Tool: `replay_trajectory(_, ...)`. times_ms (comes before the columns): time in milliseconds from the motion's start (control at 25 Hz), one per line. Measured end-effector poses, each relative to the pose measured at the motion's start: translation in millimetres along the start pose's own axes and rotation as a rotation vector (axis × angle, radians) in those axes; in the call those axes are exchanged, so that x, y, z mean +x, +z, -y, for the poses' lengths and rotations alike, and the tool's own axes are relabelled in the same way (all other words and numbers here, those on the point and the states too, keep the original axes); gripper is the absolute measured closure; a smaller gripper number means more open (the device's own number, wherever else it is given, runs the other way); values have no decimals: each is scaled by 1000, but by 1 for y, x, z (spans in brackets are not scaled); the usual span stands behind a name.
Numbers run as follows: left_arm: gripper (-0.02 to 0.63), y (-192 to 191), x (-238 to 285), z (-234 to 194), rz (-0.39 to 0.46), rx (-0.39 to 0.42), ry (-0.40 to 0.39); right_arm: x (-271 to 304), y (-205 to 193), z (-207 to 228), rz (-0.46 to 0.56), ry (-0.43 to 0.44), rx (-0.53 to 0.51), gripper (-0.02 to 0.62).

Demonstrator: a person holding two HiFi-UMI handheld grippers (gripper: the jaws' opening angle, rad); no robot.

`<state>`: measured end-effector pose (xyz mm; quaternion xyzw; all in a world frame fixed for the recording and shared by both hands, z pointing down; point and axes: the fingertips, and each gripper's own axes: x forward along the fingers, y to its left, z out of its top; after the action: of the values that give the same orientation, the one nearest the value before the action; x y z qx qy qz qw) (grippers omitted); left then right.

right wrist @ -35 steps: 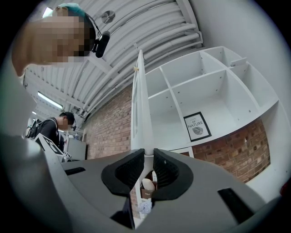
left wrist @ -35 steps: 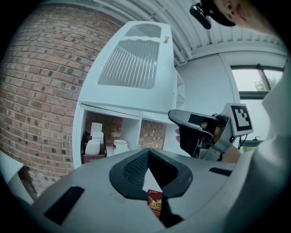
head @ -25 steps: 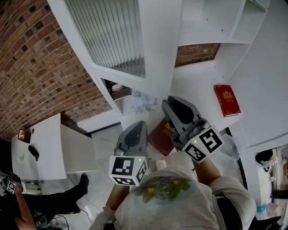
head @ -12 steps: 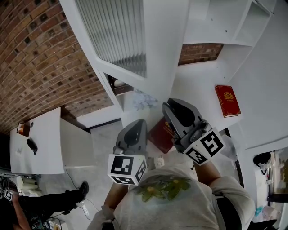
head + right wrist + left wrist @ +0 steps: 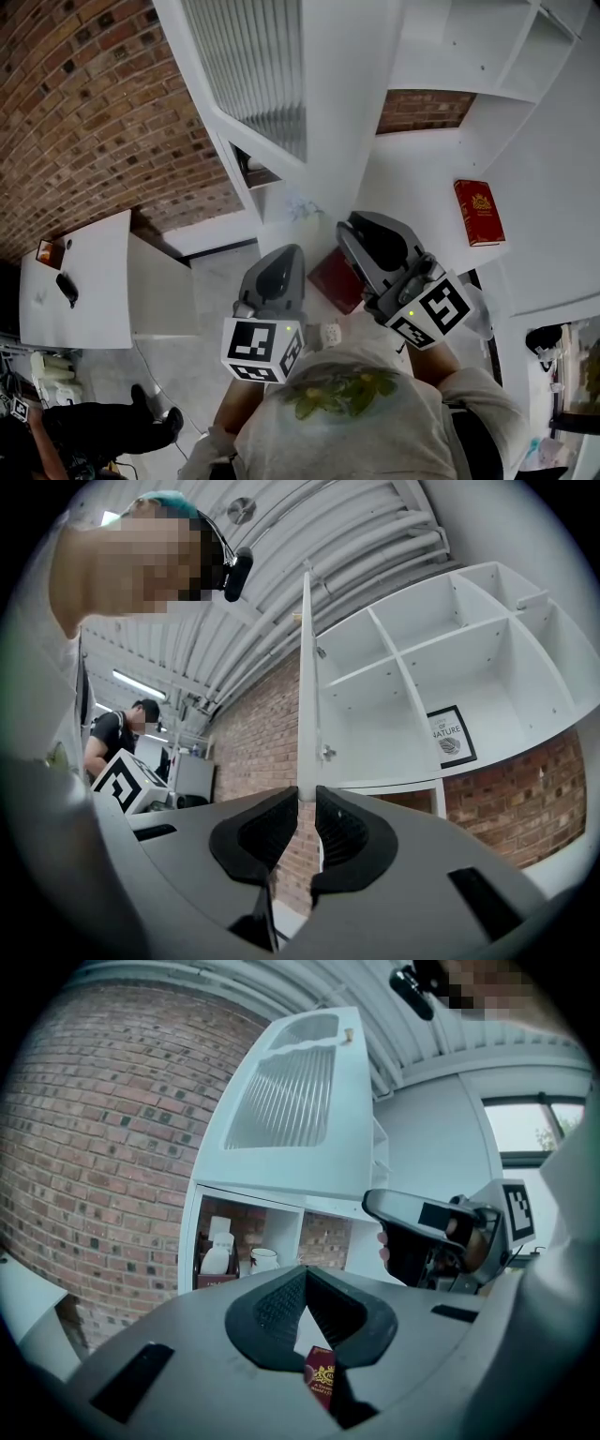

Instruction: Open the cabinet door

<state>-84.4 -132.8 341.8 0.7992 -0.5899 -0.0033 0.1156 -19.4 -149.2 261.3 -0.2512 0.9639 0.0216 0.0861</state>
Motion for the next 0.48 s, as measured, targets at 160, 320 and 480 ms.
replay_trajectory(160,598,0,-7,-1,2,-2,16,2,1,-10,-9,38,-13,528)
replay_trajectory(320,598,-2,-14,-4,-1,-7,30,4,0,-17,-11,60,-18,528)
replay_trajectory(480,598,-3,-19,-5,-2,-12,39,5,2,-25,-11,78,-29,528)
